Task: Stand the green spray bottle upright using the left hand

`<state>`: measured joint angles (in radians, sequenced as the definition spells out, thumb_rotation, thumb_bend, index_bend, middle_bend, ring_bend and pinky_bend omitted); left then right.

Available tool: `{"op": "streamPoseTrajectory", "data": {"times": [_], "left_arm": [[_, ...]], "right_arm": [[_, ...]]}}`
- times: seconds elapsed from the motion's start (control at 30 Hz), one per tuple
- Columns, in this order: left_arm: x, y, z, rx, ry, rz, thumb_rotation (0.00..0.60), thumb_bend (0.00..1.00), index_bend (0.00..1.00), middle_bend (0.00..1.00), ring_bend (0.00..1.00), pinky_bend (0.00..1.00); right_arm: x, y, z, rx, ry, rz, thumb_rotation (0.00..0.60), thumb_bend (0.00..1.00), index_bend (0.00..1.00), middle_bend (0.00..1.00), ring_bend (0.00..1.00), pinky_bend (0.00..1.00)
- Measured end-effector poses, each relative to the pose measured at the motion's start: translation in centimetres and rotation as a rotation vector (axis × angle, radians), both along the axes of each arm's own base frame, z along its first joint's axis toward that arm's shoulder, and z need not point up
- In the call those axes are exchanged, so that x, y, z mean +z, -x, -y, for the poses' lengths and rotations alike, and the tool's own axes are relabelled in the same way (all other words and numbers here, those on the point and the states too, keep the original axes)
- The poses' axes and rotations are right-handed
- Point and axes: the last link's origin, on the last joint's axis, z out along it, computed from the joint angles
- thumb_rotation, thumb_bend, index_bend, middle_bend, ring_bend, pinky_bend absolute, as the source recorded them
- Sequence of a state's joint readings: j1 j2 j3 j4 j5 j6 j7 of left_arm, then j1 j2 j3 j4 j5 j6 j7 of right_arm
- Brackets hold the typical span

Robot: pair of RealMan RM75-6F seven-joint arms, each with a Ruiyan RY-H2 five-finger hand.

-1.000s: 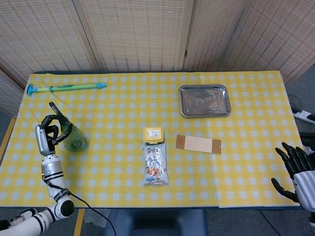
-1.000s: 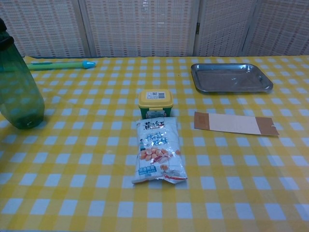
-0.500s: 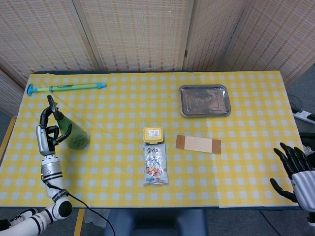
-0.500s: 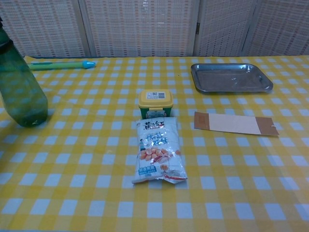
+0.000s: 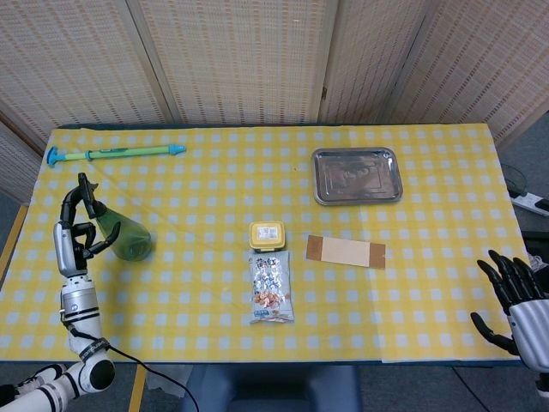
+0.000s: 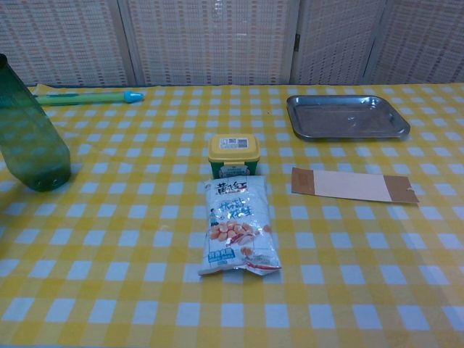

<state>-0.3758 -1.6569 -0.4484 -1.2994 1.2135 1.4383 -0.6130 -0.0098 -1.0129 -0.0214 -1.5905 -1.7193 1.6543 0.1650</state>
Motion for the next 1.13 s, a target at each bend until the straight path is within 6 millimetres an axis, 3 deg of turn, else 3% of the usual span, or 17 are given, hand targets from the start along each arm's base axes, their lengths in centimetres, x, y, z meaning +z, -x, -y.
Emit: {"op": "streamPoseTrajectory", "data": {"times": [0.33,0.57,0.6,0.7,0.73,0.83,0.97,1.13], "left_arm": [[1.0,1.4,2.4,0.013,-0.003,-0.020,0.600,0.25,0.21,0.25,1.00,1.00],[1.2,2.3,5.4,-0.008,0.044,-0.158,0.600,0.24,0.20,0.26,0.98,0.98],[1.2,2.6,6.0,-0.011,0.065,-0.189,0.600,0.24,0.21,0.27,0.90,0.90],[0.7,3.3,7.8,-0.032,0.146,-0.311,0.600,0.23,0.24,0.28,0.37,0.40],[0.5,3.6,8.4,-0.041,0.180,-0.364,0.600,0.22,0.25,0.28,0.24,0.26],[0.0,4.8,10.4,-0.055,0.290,-0.567,0.600,0.20,0.24,0.27,0.12,0.03],[0.4,6.1,12.2,-0.014,0.369,-0.853,0.600,0.19,0.17,0.15,0.02,0.00],[1.8,6.2,15.2,0.078,0.436,-1.124,0.600,0.16,0.09,0.05,0.00,0.00]], "right_arm": [[0.0,-0.1,-0.2,0.006,0.003,-0.002,0.600,0.35,0.00,0.00,0.00,0.00],[-0.1,-0.1,-0.2,0.007,0.001,-0.003,0.600,0.35,0.00,0.00,0.00,0.00],[-0.1,-0.1,-0.2,0.007,0.000,-0.003,0.600,0.35,0.00,0.00,0.00,0.00],[-0.1,-0.1,-0.3,0.007,-0.005,-0.003,0.600,0.35,0.00,0.00,0.00,0.00],[-0.1,-0.1,-0.2,0.007,-0.004,-0.004,0.600,0.35,0.00,0.00,0.00,0.00],[-0.1,-0.1,-0.2,0.002,-0.001,-0.010,0.600,0.35,0.00,0.00,0.00,0.00],[-0.1,-0.1,-0.1,-0.006,0.006,-0.011,0.600,0.36,0.00,0.00,0.00,0.00],[0.2,-0.1,0.4,-0.021,0.042,-0.013,0.600,0.35,0.00,0.00,0.00,0.00]]}}
